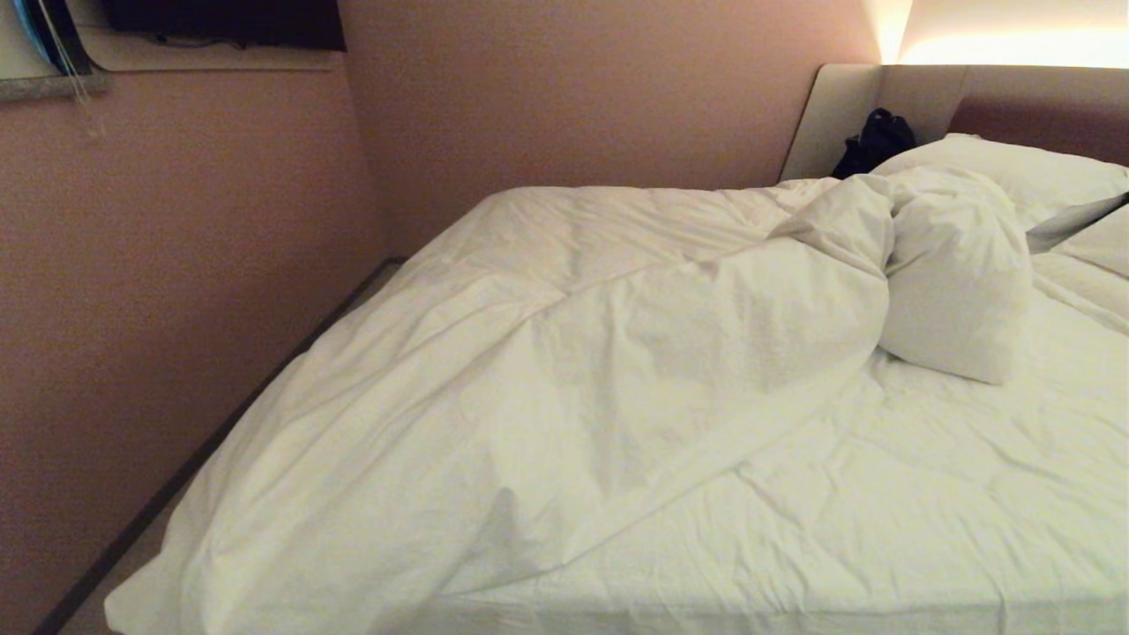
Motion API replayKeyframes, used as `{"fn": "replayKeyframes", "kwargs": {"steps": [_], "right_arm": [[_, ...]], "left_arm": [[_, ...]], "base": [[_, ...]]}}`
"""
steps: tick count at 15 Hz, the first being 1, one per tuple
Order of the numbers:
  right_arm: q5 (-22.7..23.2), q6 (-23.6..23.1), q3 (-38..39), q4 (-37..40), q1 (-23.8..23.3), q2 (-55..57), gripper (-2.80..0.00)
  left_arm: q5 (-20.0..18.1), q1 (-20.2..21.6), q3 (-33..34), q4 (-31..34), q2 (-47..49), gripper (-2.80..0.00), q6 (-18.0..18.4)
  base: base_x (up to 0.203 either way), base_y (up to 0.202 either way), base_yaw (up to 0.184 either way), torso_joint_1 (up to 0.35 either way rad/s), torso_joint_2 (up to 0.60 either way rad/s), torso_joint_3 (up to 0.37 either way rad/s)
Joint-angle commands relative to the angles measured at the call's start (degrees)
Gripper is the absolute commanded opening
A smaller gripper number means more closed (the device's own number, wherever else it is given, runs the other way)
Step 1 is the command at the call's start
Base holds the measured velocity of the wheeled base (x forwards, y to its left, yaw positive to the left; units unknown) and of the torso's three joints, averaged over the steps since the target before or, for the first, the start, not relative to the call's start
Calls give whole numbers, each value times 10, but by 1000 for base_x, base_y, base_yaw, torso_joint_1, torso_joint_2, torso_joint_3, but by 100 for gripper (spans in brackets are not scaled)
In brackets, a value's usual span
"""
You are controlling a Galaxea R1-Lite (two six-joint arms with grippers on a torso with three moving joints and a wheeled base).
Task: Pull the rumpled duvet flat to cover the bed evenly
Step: Hold the folded corner of the quilt
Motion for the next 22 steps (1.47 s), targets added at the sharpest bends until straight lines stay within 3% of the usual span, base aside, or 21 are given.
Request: {"fn": "replayKeyframes", "kwargs": {"steps": [1, 5, 11, 22], "right_arm": [[0, 0, 0, 0, 0, 1, -280], [0, 0, 0, 0, -1, 1, -280], [0, 0, 0, 0, 0, 1, -280], [0, 0, 0, 0, 0, 1, -280]], "left_arm": [[0, 0, 0, 0, 0, -280, 0], [0, 0, 0, 0, 0, -280, 0], [3, 0, 0, 0, 0, -280, -13], [5, 0, 0, 0, 0, -280, -12]], "base": [[0, 0, 0, 0, 0, 0], [-24, 0, 0, 2, 2, 0], [-167, 0, -1, -1, 2, 1], [-1, -16, -1, 1, 1, 0]]}}
